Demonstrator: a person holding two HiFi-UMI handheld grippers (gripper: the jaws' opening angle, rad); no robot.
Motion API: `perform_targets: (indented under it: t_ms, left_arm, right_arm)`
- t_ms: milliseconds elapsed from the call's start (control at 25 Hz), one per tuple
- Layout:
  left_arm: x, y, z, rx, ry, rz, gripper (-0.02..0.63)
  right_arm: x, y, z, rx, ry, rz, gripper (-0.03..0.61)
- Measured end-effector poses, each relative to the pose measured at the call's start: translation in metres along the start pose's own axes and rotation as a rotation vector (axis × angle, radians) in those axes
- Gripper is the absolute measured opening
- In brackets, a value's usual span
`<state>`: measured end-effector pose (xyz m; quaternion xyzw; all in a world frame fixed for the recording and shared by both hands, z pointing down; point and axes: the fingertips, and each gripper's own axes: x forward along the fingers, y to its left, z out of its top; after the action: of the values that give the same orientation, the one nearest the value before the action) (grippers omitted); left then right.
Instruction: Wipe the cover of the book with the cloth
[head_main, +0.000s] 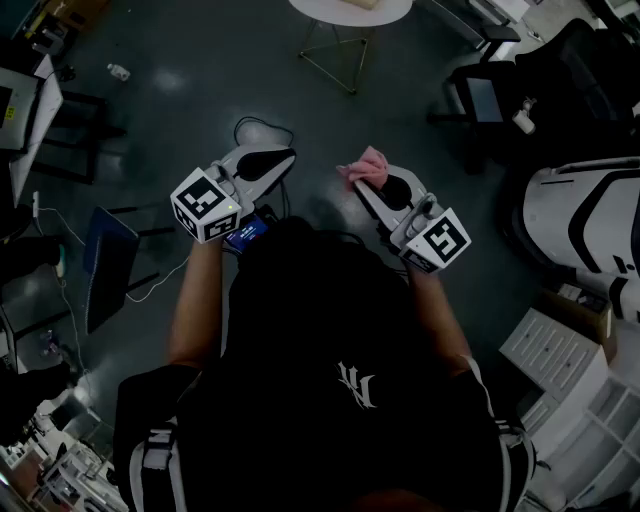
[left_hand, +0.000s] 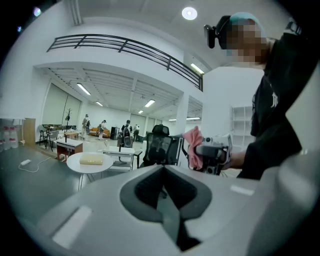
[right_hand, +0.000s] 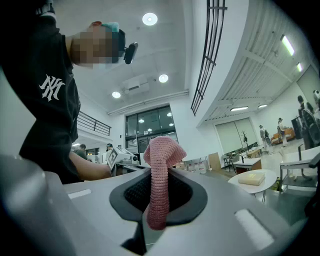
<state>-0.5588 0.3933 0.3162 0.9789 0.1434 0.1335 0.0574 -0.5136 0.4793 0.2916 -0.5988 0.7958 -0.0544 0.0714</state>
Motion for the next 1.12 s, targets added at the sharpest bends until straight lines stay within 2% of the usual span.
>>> perform_targets:
  t_ms: [120, 320, 480, 760, 1120]
  left_arm:
    - [-0.003, -0.004, -0.003, -0.016, -0.01, 0.008, 0.002]
    - [-0.007, -0.005, -0.003, -0.026, -0.017, 0.016, 0.002]
    - [-0.01, -0.005, -0.001, -0.026, -0.021, 0.02, 0.002]
    - [-0.014, 0.002, -0.008, -0.063, -0.018, 0.04, 0.002]
    - [0.008, 0.055, -0.004, -0.112, -0.042, 0.04, 0.002]
  right_arm:
    - [-0.003, 0.007, 0.001, 0.001, -0.022, 0.019, 0.038]
    - [-0.006, 0.004, -0.001, 0.026, -0.008, -0.011, 0.038]
    - [-0.005, 0.004, 0.002, 0.01, -0.028, -0.011, 0.043]
    - [-0.003, 0.001, -0.002, 0.041, -0.026, 0.0, 0.046]
    - [0.01, -0.05, -0.007, 0.066, -0.006, -0.062, 0.046]
